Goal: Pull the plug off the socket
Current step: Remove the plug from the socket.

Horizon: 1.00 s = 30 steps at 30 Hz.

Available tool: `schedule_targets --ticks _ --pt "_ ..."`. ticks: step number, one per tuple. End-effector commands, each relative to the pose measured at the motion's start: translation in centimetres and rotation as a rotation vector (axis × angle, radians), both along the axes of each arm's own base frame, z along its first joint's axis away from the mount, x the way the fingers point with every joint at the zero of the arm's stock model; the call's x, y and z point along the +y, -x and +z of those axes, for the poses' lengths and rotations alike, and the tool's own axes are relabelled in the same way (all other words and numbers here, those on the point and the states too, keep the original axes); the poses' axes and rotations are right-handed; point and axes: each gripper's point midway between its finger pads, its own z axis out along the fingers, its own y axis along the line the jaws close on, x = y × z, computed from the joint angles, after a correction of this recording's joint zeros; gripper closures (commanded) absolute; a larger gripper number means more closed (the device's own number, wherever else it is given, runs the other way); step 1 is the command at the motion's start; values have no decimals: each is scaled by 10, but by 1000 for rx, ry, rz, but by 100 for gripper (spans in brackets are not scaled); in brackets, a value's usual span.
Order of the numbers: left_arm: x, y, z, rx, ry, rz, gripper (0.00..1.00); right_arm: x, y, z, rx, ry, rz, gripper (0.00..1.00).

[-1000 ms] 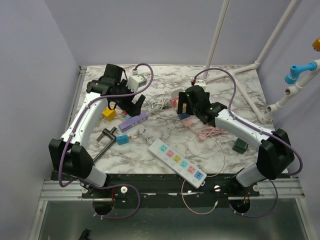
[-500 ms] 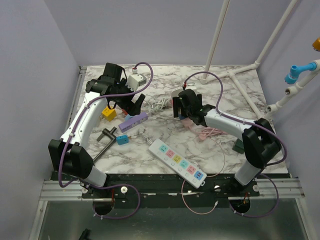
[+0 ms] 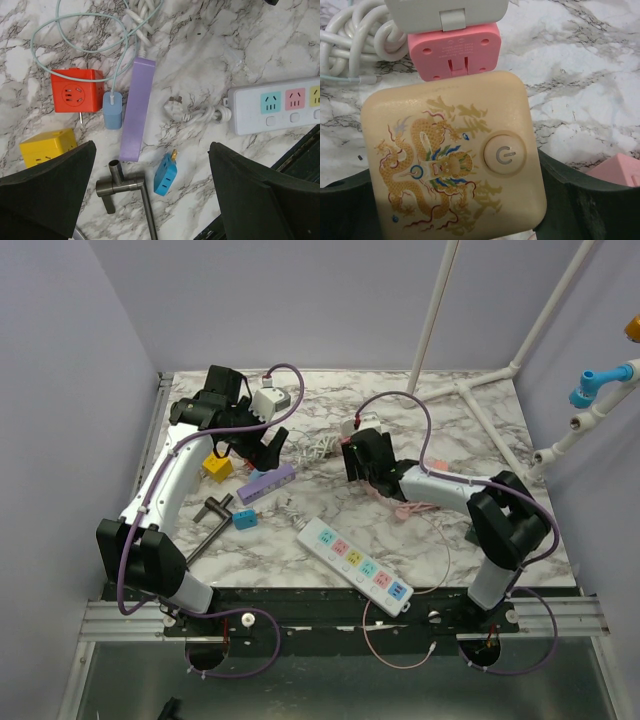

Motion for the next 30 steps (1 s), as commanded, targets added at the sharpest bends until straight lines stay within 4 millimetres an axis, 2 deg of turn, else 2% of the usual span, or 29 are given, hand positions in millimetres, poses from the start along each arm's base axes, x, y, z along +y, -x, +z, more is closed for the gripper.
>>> schedule_targets --ticks 1,4,8,11,14,18,21,25,30 --pt "-3 2 7 8 20 -13 2 20 11 2 -57 -49 80 38" --pt "-5 2 4 28 28 -16 1 18 20 2 -55 -77 95 49" --pt "-10 5 1 56 45 -30 1 22 38 10 -48 -147 154 59" --pt "-17 7 -4 61 54 -52 2 19 50 13 -49 -184 175 61" --pt "-28 8 -7 66 67 -85 1 12 54 17 -54 -182 157 62" --pt "-42 10 -3 58 97 -173 1 11 52 39 -90 -186 165 62" --pt "-47 9 4 -29 112 -264 2 16 51 56 -107 -195 193 62" --pt "-45 5 13 -244 81 -391 2 27 51 83 -136 -255 232 64" --pt "-47 17 15 -454 34 -589 1 47 54 107 -120 -312 315 65"
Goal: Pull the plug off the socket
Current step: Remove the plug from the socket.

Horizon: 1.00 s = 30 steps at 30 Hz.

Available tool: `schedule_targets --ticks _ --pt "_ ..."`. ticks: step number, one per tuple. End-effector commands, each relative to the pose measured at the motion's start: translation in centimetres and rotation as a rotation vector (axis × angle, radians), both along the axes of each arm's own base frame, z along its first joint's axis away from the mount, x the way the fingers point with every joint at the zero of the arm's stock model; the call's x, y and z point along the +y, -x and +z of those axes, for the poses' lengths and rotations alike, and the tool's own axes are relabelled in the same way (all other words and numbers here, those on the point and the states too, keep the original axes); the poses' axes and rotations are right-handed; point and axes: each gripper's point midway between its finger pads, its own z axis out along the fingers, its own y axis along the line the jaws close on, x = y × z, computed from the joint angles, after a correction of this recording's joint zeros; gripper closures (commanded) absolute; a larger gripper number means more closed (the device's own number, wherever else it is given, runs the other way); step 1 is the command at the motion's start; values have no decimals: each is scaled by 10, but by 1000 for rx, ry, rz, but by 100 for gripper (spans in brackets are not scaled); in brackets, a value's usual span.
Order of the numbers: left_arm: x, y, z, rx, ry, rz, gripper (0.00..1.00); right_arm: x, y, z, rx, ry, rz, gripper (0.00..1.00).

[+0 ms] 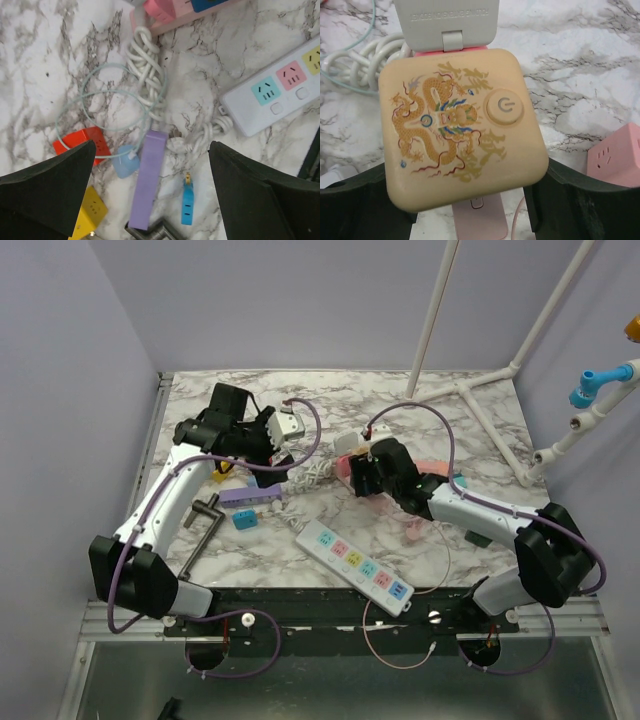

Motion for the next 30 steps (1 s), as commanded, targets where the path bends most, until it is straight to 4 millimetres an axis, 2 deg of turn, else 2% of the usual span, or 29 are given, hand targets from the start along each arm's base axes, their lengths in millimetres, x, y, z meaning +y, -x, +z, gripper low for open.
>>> schedule_targets --ticks 1,4,7,11,15,21,23,26,30 --pt "-12 4 18 -304 14 -259 2 50 -6 81 -112 -213 148 65" --pt "-18 4 7 -311 26 -278 1 55 -2 89 -124 -245 180 65" --pt "-26 5 -3 -243 51 -280 2 54 -1 84 -132 -231 191 65" --pt "-36 0 -13 -224 53 -269 2 53 0 57 -96 -178 206 65" --pt "-44 -2 -13 -284 45 -297 2 53 3 30 -40 -154 211 64" --pt "-52 -15 0 -419 32 -326 1 52 14 15 -18 -160 241 52" --pt "-55 -22 4 -413 34 -324 1 50 17 11 -11 -158 240 47" --pt "-57 -30 0 -377 27 -304 1 45 20 5 -5 -150 216 44" --pt "-58 -34 -1 -358 31 -271 2 41 26 0 -18 -137 173 30"
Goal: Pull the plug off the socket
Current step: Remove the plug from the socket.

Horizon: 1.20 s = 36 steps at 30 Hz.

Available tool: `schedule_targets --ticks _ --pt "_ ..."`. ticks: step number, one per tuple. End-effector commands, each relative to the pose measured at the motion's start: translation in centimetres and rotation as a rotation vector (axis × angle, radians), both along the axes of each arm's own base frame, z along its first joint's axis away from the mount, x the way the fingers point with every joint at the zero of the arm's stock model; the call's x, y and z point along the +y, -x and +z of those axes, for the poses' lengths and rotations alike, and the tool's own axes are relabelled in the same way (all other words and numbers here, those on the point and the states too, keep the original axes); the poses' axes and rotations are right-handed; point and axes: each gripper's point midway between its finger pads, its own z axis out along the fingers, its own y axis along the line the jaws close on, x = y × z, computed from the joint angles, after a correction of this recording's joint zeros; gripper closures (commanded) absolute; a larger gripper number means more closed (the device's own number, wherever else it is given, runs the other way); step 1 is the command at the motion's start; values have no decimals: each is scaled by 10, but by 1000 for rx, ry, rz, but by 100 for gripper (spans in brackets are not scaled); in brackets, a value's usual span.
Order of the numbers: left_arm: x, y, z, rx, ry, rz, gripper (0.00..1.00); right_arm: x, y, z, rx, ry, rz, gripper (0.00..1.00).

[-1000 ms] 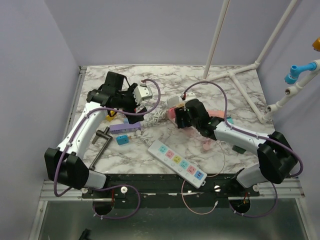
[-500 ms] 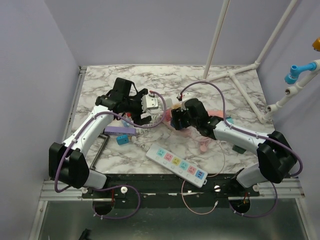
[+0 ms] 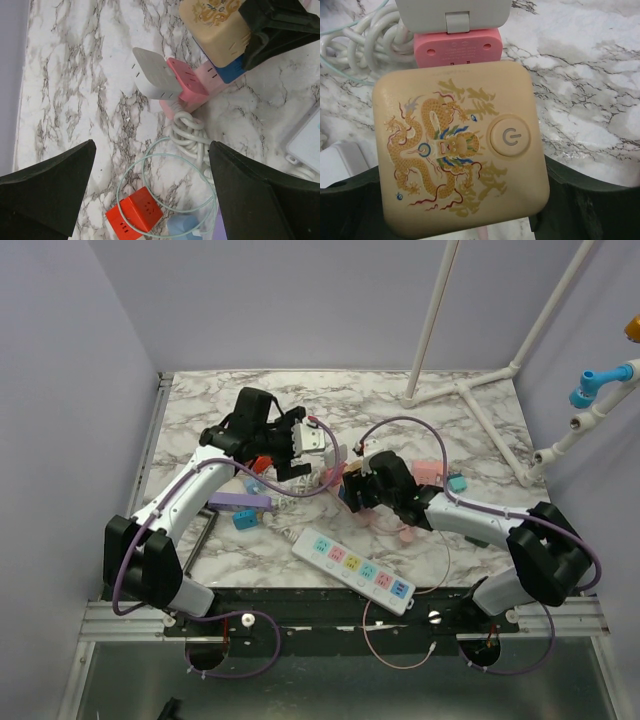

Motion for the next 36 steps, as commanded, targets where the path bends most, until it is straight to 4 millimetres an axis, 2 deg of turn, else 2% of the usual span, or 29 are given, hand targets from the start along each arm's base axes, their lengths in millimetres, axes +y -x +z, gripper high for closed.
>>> schedule_targets --ticks 1,4,6,12,17,20,24,31,36 --pt "-4 -9 4 3 14 34 2 13 2 22 -76 -80 -22 27" --pt "-8 -13 11 21 32 59 1 11 7 23 -89 -69 -53 19" --pt "-11 -15 15 46 42 70 2 9 9 30 -99 -79 -81 13" --pt "-16 -9 21 -6 24 -2 1 -7 19 68 -144 -171 -132 0" --pt "-22 10 28 -94 -18 -148 2 -21 30 90 -151 -236 -178 0" --pt "-28 38 33 -168 -38 -342 1 -37 31 107 -179 -297 -269 0" --pt "-39 70 34 -281 -35 -579 1 -62 34 115 -187 -303 -378 0" --pt "-69 95 20 -377 -91 -827 2 -88 36 114 -120 -321 -542 0" --pt "-94 98 5 -351 -122 -927 1 -110 43 138 -149 -414 -610 0"
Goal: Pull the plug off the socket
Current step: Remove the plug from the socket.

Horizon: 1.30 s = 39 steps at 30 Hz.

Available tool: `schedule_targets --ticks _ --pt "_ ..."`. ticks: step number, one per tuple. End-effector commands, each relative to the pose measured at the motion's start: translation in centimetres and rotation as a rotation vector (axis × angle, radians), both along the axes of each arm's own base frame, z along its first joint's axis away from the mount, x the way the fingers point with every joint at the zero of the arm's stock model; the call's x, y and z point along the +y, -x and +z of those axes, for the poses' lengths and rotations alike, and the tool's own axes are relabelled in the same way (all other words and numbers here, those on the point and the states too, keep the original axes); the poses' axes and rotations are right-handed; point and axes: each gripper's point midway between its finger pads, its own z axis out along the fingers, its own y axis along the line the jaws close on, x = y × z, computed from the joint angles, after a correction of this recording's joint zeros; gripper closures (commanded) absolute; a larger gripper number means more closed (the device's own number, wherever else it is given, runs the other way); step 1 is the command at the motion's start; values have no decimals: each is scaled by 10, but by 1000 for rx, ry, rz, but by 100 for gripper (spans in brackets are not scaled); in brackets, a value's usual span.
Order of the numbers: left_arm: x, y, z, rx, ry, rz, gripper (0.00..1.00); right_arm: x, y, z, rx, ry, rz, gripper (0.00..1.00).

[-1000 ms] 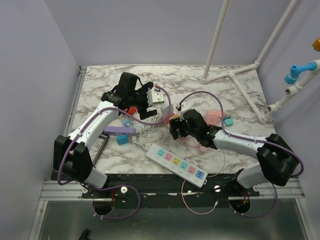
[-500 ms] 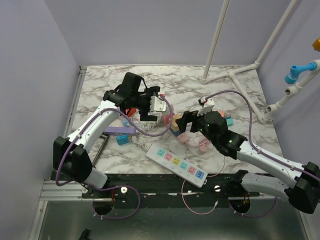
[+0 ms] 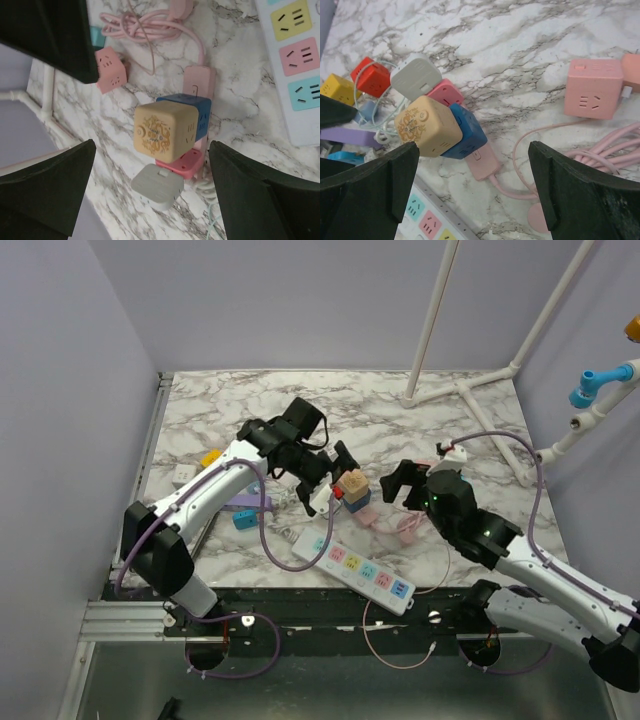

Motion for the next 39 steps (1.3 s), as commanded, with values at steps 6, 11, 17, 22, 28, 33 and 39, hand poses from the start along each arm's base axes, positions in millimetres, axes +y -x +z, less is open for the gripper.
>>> schedule_targets --ticks 6,11,17,22,28,33,39 --pt "-28 12 -44 82 -223 -241 2 -35 13 56 -66 -160 -132 0" --pt "-29 6 -68 124 -347 -294 1 -34 16 70 -72 -174 -115 0" --pt "-32 -4 -92 129 -434 -299 2 -35 19 74 -76 -175 -104 0" --pt "-43 -18 -109 148 -471 -268 1 -33 20 69 -65 -168 -93 0" --pt "-49 -25 -120 146 -481 -250 1 -31 20 68 -62 -168 -81 0" --pt "-44 -28 -133 141 -536 -250 2 -34 21 67 -68 -174 -91 0" --pt "-51 -37 -140 97 -542 -238 1 -36 22 59 -52 -168 -105 0"
